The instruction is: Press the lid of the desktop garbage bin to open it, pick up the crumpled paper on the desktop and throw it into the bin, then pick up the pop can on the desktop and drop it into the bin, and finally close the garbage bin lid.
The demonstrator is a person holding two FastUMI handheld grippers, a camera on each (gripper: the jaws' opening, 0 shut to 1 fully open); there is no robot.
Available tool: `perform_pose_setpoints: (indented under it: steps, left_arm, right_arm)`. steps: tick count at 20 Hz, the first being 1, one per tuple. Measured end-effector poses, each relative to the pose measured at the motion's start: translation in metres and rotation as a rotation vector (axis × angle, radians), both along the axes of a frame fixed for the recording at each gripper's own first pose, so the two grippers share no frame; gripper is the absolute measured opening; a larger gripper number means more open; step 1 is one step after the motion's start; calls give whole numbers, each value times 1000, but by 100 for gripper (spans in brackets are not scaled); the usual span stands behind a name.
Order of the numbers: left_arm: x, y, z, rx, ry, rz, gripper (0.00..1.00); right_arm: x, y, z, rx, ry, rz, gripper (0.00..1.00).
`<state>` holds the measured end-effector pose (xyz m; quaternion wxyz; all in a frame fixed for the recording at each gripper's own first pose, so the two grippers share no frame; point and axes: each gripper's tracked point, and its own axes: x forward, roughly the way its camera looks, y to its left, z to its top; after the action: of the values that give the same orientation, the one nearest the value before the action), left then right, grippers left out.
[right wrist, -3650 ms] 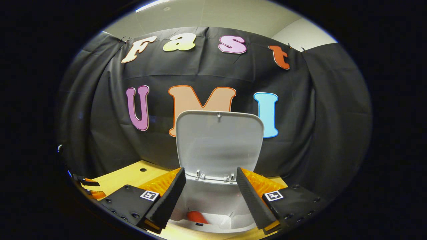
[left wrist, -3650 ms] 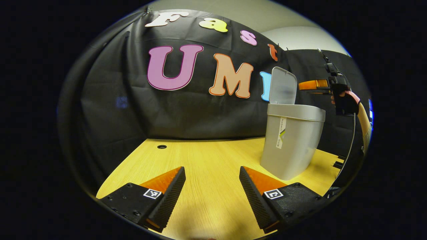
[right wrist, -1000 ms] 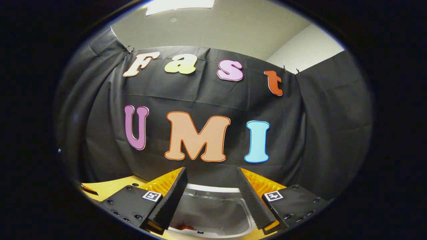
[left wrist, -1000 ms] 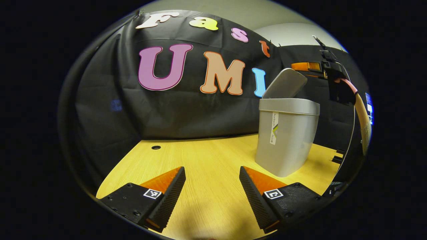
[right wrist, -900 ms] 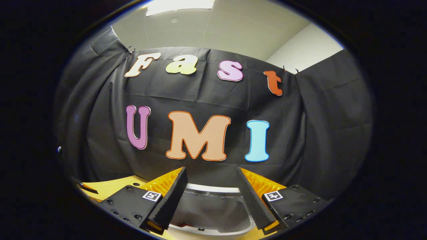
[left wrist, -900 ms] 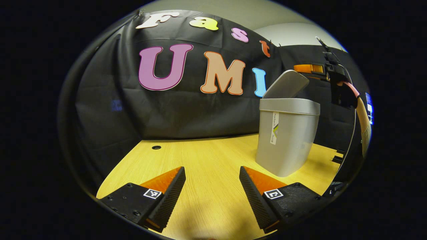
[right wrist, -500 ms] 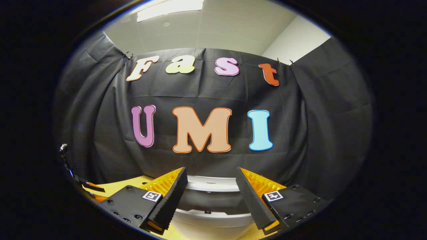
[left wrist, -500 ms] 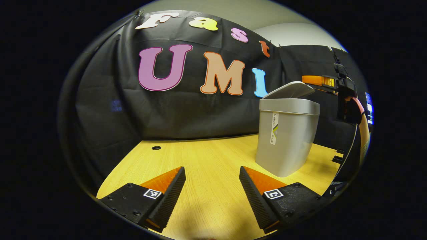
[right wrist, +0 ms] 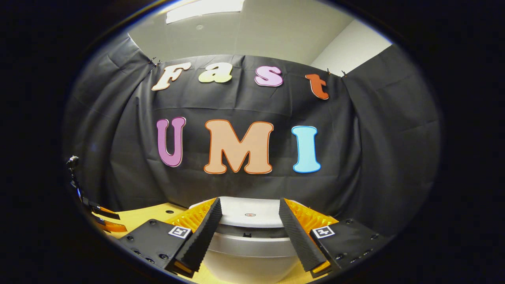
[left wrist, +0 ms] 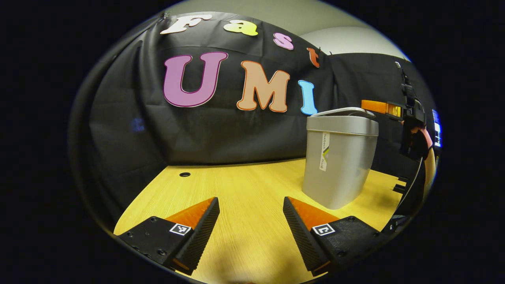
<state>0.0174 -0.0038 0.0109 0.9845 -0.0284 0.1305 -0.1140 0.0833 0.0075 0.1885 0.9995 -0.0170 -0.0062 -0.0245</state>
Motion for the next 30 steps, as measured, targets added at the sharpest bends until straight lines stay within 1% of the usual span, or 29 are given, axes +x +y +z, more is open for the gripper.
perform_pose_setpoints:
  steps: [5,7,8,9,10,12,13,17,20,21,22,24,25,26,30]
  left_arm:
    - [0,-1,0,0,-3,-2,95]
    - [0,-1,0,2,-4,-2,95]
    - [0,-1,0,1,-4,-1,95]
    - [0,-1,0,0,-3,-1,95]
    - [-1,-2,0,0,-3,-2,95]
    - [0,-2,1,1,-4,-1,95]
    - [-1,-2,0,0,-2,-1,95]
    - [-1,-3,0,1,-2,-2,95]
    - [-2,-5,0,-3,-3,-5,95]
    - [-2,-5,1,-4,-3,-7,95]
    - [-2,-6,1,-5,-5,-8,95]
    - [-2,-6,3,-5,-7,-10,95]
    - [-3,-5,3,-5,-6,-10,95]
    - [-4,-5,4,-5,-7,-10,94]
    - [-3,-6,3,-9,-4,-11,95]
  right_arm:
    - [-2,1,-14,2,11,2,96]
    - [-3,1,-13,5,-4,1,98]
    - [-3,1,-15,9,-6,1,96]
    - [-3,1,-15,12,-18,2,98]
    - [-4,1,-15,12,-27,4,96]
    - [-6,0,-21,10,-33,8,98]
    - [-5,0,-19,14,-42,9,96]
    - [-1,0,-23,-6,-17,19,97]
    - [1,-1,-29,16,27,32,97]
    - [2,-2,-29,34,35,38,99]
    - [1,-2,-29,43,45,45,97]
    - [2,-2,-31,35,67,52,99]
    - [1,-2,-30,35,73,53,98]
    - [1,-2,-29,36,72,56,98]
    - [2,-2,-22,41,30,53,97]
